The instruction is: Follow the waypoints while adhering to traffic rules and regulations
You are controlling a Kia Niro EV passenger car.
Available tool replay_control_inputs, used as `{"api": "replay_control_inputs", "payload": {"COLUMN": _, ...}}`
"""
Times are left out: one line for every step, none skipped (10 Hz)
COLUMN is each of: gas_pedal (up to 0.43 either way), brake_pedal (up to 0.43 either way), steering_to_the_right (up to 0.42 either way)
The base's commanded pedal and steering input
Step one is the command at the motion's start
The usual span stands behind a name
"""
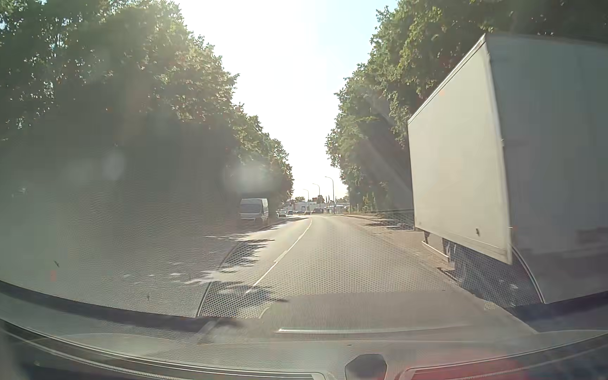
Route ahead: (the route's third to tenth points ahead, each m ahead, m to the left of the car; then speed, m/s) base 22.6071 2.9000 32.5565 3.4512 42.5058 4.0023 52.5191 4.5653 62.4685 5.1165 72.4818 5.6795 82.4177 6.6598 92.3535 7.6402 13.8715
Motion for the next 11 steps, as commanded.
{"api": "replay_control_inputs", "payload": {"gas_pedal": 0.138, "brake_pedal": 0.006, "steering_to_the_right": 0.002}}
{"api": "replay_control_inputs", "payload": {"gas_pedal": 0.13, "brake_pedal": 0.006, "steering_to_the_right": 0.002}}
{"api": "replay_control_inputs", "payload": {"gas_pedal": 0.13, "brake_pedal": 0.006, "steering_to_the_right": 0.002}}
{"api": "replay_control_inputs", "payload": {"gas_pedal": 0.118, "brake_pedal": 0.006, "steering_to_the_right": 0.003}}
{"api": "replay_control_inputs", "payload": {"gas_pedal": 0.11, "brake_pedal": 0.006, "steering_to_the_right": 0.003}}
{"api": "replay_control_inputs", "payload": {"gas_pedal": 0.098, "brake_pedal": 0.006, "steering_to_the_right": 0.003}}
{"api": "replay_control_inputs", "payload": {"gas_pedal": 0.079, "brake_pedal": 0.006, "steering_to_the_right": 0.002}}
{"api": "replay_control_inputs", "payload": {"gas_pedal": 0.079, "brake_pedal": 0.012, "steering_to_the_right": 0.002}}
{"api": "replay_control_inputs", "payload": {"gas_pedal": 0.079, "brake_pedal": 0.006, "steering_to_the_right": 0.002}}
{"api": "replay_control_inputs", "payload": {"gas_pedal": 0.079, "brake_pedal": 0.006, "steering_to_the_right": 0.002}}
{"api": "replay_control_inputs", "payload": {"gas_pedal": 0.087, "brake_pedal": 0.006, "steering_to_the_right": 0.002}}
